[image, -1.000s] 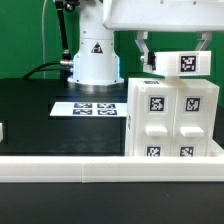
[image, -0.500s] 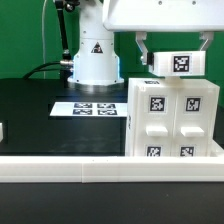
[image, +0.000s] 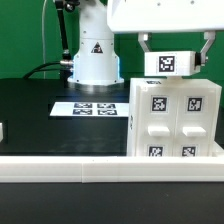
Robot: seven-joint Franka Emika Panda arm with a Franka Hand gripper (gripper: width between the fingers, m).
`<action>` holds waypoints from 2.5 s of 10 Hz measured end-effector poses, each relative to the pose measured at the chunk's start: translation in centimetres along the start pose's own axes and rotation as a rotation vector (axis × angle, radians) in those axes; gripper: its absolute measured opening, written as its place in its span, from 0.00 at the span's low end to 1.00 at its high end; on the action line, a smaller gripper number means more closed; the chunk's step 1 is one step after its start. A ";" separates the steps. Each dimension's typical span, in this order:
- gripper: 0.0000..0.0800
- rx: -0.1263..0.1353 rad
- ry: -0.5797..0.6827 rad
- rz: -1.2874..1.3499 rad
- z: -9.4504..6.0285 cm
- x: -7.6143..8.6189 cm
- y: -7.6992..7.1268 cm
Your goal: Assemble cabinet
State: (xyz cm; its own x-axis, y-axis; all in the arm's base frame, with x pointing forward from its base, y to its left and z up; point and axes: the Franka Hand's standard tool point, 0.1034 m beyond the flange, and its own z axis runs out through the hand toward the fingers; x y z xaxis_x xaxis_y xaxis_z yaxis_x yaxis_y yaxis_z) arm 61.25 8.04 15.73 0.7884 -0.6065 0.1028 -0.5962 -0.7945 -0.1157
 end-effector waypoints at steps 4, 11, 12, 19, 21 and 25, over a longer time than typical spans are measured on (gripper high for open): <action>0.70 0.033 0.007 0.369 0.1 -0.6 -0.7; 0.78 0.076 -0.037 0.824 0.5 -1.0 -1.2; 0.95 0.076 -0.036 0.801 0.5 -1.0 -1.3; 1.00 0.168 -0.046 0.701 -4.2 -0.7 -2.4; 1.00 0.155 -0.038 0.611 -4.1 -0.7 -2.7; 1.00 0.157 0.008 0.099 -3.8 0.0 -2.8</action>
Offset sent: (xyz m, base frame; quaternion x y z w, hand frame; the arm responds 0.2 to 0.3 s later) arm -0.0063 -0.0032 -0.0108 -0.0129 0.0106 0.2502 0.9680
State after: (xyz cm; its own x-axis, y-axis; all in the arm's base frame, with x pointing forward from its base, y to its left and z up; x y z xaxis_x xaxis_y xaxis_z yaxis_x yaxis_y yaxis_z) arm 62.35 10.15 19.82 0.7252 -0.6825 0.0906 -0.6397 -0.7166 -0.2782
